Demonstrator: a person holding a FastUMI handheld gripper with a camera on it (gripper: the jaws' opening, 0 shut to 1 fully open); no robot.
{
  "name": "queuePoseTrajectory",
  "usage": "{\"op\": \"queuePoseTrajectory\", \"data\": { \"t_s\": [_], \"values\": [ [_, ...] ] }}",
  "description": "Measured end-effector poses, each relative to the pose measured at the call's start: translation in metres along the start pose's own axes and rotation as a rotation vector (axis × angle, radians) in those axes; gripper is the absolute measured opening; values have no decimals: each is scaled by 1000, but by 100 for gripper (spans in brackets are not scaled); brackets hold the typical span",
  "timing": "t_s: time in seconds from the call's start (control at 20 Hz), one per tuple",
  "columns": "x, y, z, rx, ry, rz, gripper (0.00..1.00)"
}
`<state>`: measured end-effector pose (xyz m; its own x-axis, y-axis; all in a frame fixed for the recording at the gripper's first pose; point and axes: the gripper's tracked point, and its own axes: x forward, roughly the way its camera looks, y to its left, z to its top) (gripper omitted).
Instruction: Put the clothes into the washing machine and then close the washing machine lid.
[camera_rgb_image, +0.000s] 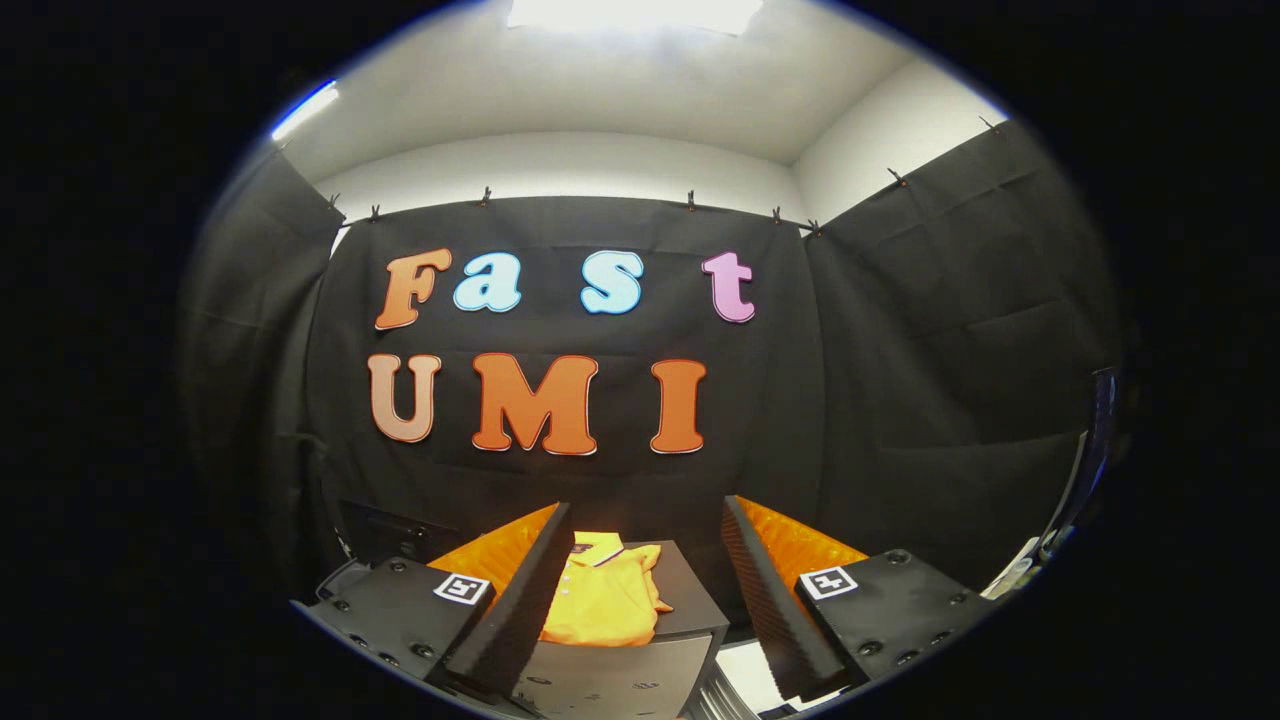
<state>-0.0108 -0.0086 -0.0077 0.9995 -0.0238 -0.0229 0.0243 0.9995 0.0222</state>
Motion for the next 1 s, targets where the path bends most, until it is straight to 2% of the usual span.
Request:
{"op": "queuePoseTrajectory", "data": {
  "t_s": [1.0],
  "values": [
    [-1,15,0,-7,5,13,97]
  ]
}}
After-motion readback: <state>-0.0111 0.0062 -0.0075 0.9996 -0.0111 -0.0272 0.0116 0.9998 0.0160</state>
